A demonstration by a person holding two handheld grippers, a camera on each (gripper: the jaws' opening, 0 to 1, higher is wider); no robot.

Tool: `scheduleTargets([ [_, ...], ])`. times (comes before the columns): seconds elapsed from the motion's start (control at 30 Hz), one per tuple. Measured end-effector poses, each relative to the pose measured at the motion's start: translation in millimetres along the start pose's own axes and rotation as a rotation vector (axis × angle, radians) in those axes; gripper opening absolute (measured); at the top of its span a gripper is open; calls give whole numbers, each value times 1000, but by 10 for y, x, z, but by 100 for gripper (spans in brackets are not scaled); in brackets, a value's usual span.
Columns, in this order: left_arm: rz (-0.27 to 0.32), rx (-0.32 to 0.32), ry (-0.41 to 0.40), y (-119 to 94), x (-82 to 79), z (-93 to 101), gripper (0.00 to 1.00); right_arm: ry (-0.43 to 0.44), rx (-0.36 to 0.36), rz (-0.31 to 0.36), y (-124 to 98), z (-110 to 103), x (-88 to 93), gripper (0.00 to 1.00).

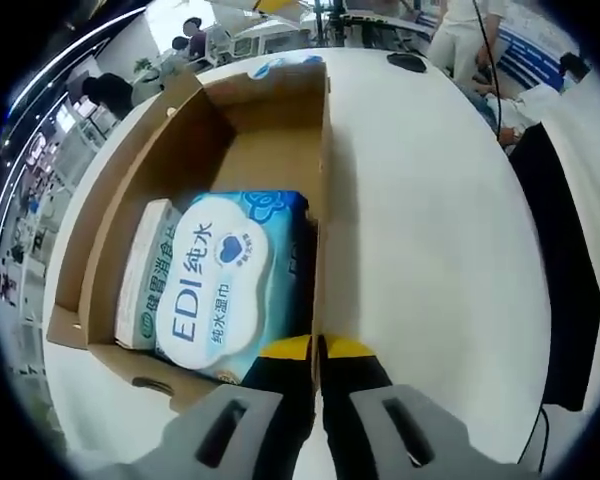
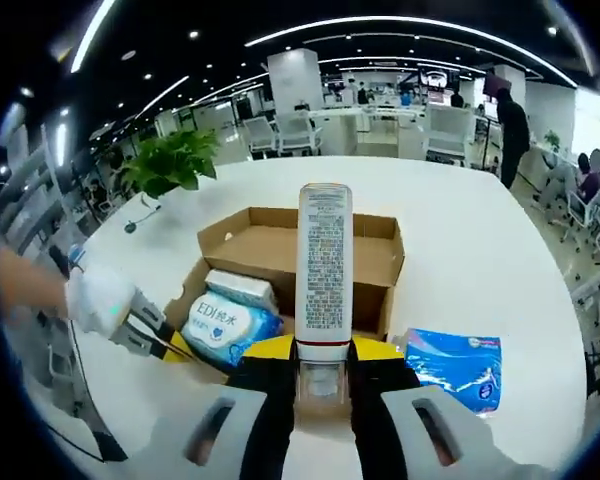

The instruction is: Operate the shoe box by opening the lid, removing the specified soft item, and placing it in the target area until the item is outside and the box remains undamaged.

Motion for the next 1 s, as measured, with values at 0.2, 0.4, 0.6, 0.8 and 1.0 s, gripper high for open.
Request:
scheduleTargets([
  [0.2, -1, 0, -4, -5, 1, 9, 1, -16, 29, 12, -139, 161, -27, 17],
  [0.4, -12, 6, -4, -5, -2, 1, 1, -93, 91, 20, -499, 430, -163, 17],
  [0.6, -6, 5, 21, -15, 1, -2, 1, -138, 145, 43, -783, 555, -244, 17],
  [0.8, -3, -1, 23, -15, -1, 2, 1, -102, 150, 48, -804, 614, -224, 17],
  [1.0, 0, -6, 35, -16, -2, 12, 1, -93, 178, 52, -877, 708, -153, 17],
])
Point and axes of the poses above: the point that each gripper's makers call its tool centre point, and the gripper's own axes: y roughly forward along the fingers, z roughly to its right, x roughly out of its underside, the point moved 8 cm from there along -y, roughly backward along the fingers, and after that the axes turned 3 degrees about y, right-handed, at the moved point
